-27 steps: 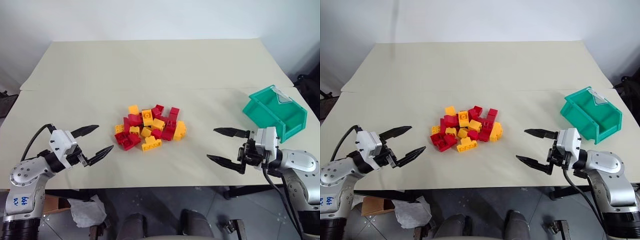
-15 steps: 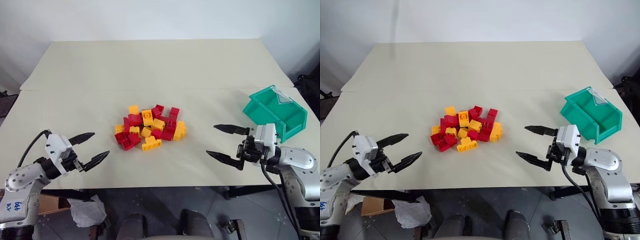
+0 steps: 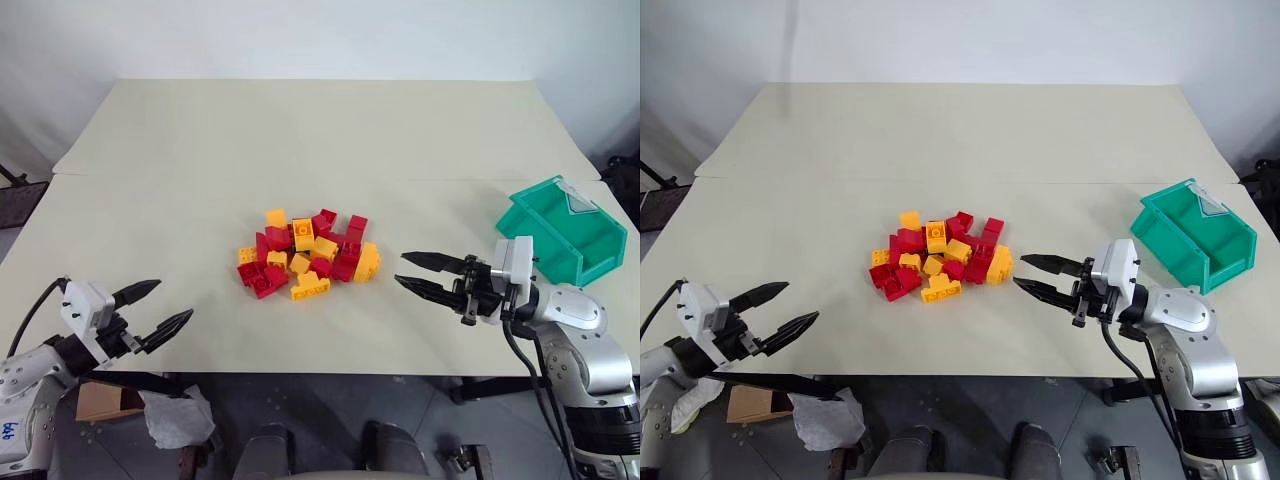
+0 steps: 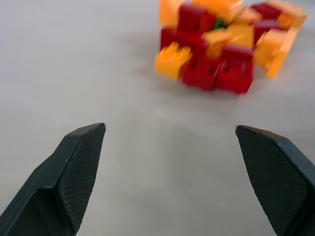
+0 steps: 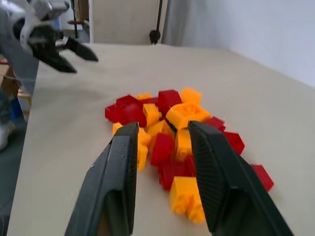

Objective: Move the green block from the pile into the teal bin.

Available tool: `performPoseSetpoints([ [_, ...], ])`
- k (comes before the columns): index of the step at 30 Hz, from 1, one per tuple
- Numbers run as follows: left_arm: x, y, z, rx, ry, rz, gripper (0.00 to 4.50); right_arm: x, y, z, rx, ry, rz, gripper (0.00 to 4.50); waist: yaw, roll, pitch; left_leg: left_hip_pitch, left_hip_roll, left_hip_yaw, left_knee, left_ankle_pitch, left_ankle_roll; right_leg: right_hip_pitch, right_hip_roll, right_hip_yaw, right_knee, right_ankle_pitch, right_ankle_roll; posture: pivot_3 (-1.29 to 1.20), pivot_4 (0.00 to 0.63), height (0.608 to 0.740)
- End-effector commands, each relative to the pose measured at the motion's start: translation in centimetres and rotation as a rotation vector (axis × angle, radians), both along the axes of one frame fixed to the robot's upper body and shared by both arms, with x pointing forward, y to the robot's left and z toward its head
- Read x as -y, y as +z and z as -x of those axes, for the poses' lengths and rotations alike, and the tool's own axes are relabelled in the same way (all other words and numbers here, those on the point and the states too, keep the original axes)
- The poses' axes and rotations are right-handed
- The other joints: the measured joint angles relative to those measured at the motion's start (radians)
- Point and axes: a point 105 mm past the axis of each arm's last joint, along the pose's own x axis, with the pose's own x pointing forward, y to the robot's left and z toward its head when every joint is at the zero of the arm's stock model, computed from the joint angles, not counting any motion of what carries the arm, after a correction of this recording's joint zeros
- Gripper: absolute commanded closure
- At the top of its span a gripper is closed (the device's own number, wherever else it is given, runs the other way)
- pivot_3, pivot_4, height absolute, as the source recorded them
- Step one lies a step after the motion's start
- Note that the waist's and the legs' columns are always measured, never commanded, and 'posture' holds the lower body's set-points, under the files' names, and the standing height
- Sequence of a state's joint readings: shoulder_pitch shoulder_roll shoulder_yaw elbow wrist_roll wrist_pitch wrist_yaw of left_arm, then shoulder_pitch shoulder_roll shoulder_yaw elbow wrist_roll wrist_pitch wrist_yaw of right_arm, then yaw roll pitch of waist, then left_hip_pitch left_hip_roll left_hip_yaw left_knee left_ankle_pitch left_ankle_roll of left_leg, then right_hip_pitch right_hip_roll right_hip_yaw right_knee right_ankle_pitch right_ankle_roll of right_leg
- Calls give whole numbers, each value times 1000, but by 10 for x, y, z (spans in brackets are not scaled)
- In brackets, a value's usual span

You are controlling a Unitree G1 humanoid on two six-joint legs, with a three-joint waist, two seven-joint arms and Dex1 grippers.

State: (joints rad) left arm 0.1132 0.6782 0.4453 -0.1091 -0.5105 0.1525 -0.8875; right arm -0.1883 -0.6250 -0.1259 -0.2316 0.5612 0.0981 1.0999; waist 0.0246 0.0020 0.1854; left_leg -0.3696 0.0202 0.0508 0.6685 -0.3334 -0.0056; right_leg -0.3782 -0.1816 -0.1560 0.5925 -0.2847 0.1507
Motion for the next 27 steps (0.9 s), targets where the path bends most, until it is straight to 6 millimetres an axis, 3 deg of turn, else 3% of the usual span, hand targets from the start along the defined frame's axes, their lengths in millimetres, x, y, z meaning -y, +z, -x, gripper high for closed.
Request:
performPoseSetpoints([
  [1,13,11,0,44,-61,4,392,10,4,7,-40,-2,-2,2483,-2,0,0,0,0,0,0,0,0,0,0,0,0,0,0,0,150,740],
  [3,18,10,1,43,-92,9,878,13,-1,14,-60,19,39,2047,-2,0,0,0,0,0,-1,0,0,0,0,0,0,0,0,0,150,740],
  [9,35,17,1,66,-166,10,2844,23,-4,22,-96,5,76,11,-3,0,0,1,0,1,0,0,0,0,0,0,0,0,0,0,150,740],
  [11,43,23,0,77,-194,20,3475,27,-3,23,-85,-13,81,0,-1,0,0,0,0,1,0,0,0,0,0,0,0,0,0,0,150,740],
  [14,69,31,0,77,-315,0,4441,34,2,25,-58,-55,73,0,6,0,0,0,0,0,1,0,0,1,0,0,-1,0,0,0,150,740],
  [17,101,19,13,-93,-511,-80,4479,40,6,25,-35,-102,63,0,2,0,0,0,0,0,1,0,0,1,0,0,-1,0,0,0,150,740],
  [19,114,20,11,-55,-562,-138,4479,42,7,26,-38,-118,59,0,1,1,0,0,0,1,0,0,0,1,0,1,-1,0,0,0,150,740],
  [24,151,19,-36,-5,-595,-135,4479,40,4,32,-27,-159,71,0,9,1,-1,0,0,1,4,0,0,1,1,0,0,0,0,0,150,740],
  [27,165,18,-78,-54,-525,-69,4479,35,7,34,-3,-184,42,0,7,0,0,-1,-1,1,6,0,1,2,0,1,0,0,0,0,150,740],
])
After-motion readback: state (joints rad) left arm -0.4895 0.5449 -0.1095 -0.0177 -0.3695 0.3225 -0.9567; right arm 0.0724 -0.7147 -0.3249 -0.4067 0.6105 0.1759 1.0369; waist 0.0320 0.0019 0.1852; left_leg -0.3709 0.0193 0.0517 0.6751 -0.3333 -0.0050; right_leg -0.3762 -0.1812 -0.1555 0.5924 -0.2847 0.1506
